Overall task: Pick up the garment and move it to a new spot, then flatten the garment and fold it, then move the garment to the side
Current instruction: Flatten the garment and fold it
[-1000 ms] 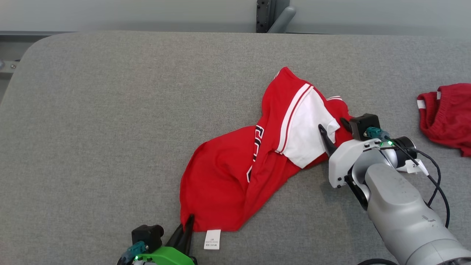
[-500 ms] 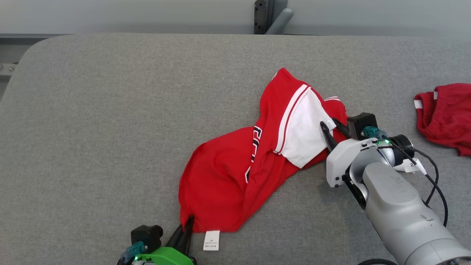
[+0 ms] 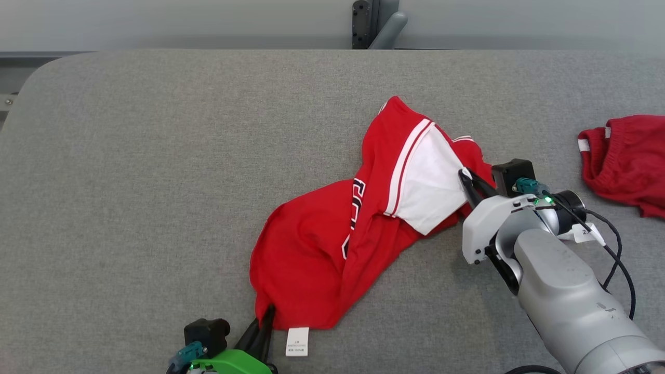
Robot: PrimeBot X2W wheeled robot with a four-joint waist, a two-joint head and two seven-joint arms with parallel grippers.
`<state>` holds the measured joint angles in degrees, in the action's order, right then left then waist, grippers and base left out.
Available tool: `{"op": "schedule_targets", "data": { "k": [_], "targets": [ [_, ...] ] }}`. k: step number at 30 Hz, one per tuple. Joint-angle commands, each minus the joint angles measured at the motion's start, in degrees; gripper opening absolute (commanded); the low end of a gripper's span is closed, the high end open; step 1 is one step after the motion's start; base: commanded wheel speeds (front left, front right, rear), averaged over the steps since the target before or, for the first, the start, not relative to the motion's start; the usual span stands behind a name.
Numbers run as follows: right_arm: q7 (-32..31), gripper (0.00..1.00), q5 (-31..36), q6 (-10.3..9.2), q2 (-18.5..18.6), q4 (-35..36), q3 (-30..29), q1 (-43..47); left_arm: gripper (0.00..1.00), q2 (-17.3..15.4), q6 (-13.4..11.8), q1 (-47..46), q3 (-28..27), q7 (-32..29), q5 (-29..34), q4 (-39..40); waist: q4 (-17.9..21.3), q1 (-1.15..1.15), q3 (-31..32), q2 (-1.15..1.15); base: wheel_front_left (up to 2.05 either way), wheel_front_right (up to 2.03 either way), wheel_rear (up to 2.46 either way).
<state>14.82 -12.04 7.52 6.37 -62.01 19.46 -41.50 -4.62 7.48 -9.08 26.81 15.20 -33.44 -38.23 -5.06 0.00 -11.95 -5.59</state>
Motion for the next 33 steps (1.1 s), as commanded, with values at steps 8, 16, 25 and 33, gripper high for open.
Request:
{"op": "schedule_targets", "data": {
  "k": [8, 16, 25, 33],
  "targets": [
    [0.31, 0.0, -2.85, -0.07, 1.66, 3.93, 0.43, -0.12, 0.0, -2.06, 0.04, 0.12, 2.02, -0.12, -3.76, 1.18, 1.28, 0.0, 1.16, 0.0, 0.0, 0.0, 0.0],
    [-2.17, 0.0, -12.09, -0.06, 6.65, 15.97, -1.97, -2.13, 0.0, -8.96, 0.0, -2.04, -0.68, -6.89, -12.83, 23.72, 1.84, 0.0, 0.68, 0.0, 0.0, 0.0, 0.0],
    [-16.33, 0.0, -18.09, -0.06, 14.2, 30.99, -9.38, -13.85, 0.0, -16.43, -6.47, -19.61, -9.12, -25.47, -21.49, 45.63, 0.91, 0.0, -8.21, 0.0, 0.0, 0.0, 0.0],
    [-17.14, 0.0, -7.83, -0.04, 7.41, 24.92, -23.24, -37.93, 0.0, -11.49, -10.17, -57.2, -8.93, -25.77, -13.28, 22.15, 0.44, 0.0, -18.16, 0.0, 0.0, 0.0, 0.0]
  ]
}}
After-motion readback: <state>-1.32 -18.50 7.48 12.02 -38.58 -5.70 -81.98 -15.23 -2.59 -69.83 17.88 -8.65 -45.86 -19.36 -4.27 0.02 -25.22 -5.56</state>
